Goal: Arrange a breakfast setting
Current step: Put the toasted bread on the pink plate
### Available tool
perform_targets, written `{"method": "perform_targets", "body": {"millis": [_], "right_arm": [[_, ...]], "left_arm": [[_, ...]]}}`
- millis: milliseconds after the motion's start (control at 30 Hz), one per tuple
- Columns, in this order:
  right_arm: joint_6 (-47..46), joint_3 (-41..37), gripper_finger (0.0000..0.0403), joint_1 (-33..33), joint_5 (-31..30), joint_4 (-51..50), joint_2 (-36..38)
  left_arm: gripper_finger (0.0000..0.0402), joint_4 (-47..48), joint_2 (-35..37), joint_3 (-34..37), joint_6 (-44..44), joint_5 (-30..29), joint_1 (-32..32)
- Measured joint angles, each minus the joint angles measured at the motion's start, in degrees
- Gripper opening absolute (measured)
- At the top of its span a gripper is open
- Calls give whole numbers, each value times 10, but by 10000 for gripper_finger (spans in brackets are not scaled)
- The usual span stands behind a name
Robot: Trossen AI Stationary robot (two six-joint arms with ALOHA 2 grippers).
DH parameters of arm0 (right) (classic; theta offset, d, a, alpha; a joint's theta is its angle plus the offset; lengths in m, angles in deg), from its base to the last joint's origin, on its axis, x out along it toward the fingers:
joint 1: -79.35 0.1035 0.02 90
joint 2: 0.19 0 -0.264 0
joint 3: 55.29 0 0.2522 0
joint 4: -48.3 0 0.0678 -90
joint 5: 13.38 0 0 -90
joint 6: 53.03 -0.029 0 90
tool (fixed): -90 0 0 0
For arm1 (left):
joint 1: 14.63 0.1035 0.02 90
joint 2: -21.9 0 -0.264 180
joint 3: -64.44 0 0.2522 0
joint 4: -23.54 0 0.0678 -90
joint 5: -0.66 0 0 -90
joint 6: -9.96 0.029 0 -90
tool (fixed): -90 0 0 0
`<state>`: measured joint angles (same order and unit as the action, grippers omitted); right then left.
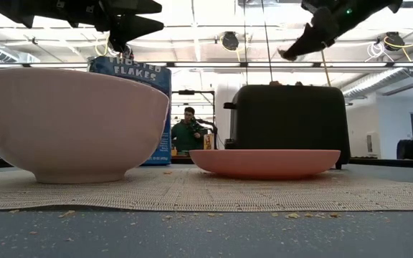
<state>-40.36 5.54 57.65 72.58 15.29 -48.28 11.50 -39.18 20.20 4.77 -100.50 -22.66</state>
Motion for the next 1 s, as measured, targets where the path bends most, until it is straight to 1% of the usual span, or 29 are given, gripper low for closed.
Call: {"method": "perform_targets", "body": {"millis": [100, 167, 333, 400, 467, 567, 800, 1000], "right_arm": [[0, 0, 13, 0, 40, 8, 0], [-7, 0, 13, 0, 80, 12, 0], [-87, 0, 13, 6, 202, 14, -10], [-115, 0, 13, 19, 227, 13, -21], [-121, 0, 13, 39, 237, 14, -35], [-121, 0, 13, 72, 237, 20, -63], [-121, 0, 13, 143, 237, 96, -139], [-121, 0, 13, 185, 237, 117, -193]], "left_arm": [[212, 0, 0, 0, 0, 0, 0], [212, 0, 0, 0, 0, 0, 0], [212, 0, 0, 0, 0, 0, 0], [211, 0, 0, 0, 0, 0, 0], [211, 0, 0, 0, 0, 0, 0], [211, 0, 0, 0, 0, 0, 0], [211, 0, 0, 0, 0, 0, 0], [211, 0, 0, 0, 0, 0, 0]]}}
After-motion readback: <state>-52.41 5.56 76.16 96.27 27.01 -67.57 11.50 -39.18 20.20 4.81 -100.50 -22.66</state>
